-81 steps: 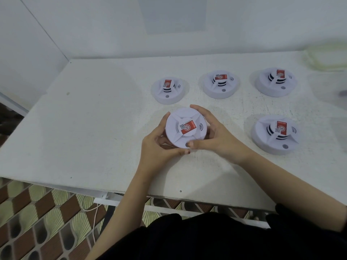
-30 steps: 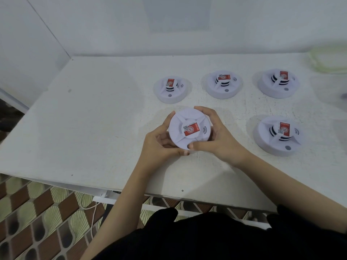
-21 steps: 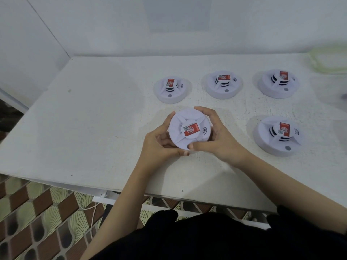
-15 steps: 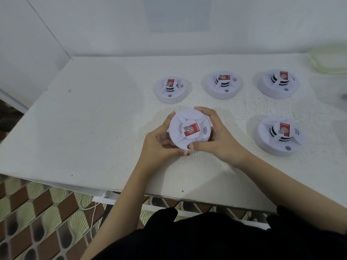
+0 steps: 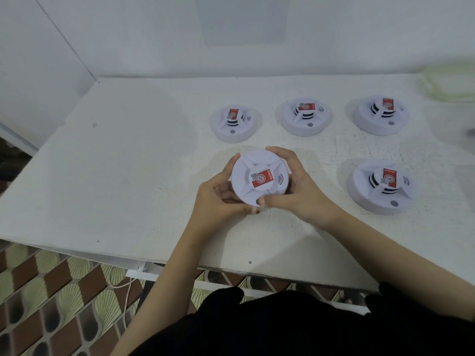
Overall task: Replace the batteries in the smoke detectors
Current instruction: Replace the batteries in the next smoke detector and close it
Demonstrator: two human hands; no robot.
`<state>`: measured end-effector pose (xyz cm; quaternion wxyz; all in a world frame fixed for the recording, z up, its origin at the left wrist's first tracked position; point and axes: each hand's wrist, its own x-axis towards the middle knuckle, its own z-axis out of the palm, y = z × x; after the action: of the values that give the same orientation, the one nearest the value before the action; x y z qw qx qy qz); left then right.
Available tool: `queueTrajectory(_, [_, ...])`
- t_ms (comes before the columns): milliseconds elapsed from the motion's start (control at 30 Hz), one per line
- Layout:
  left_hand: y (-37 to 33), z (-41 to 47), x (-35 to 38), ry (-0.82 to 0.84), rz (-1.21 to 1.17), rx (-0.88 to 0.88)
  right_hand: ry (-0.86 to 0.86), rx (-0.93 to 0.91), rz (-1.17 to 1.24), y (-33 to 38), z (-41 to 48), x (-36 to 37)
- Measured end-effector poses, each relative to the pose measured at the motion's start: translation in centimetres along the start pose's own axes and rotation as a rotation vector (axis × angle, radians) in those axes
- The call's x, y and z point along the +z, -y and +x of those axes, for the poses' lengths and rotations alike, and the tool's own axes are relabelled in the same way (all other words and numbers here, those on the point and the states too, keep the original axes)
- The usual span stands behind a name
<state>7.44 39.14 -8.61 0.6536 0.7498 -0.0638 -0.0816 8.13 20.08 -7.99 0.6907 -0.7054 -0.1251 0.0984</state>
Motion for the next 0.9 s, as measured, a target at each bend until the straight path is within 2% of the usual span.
queueTrajectory(900, [-0.13,0.03,0.00,0.001,0.021,0.019,0.033,0.006,0.029,0.13,0.10,-0.16])
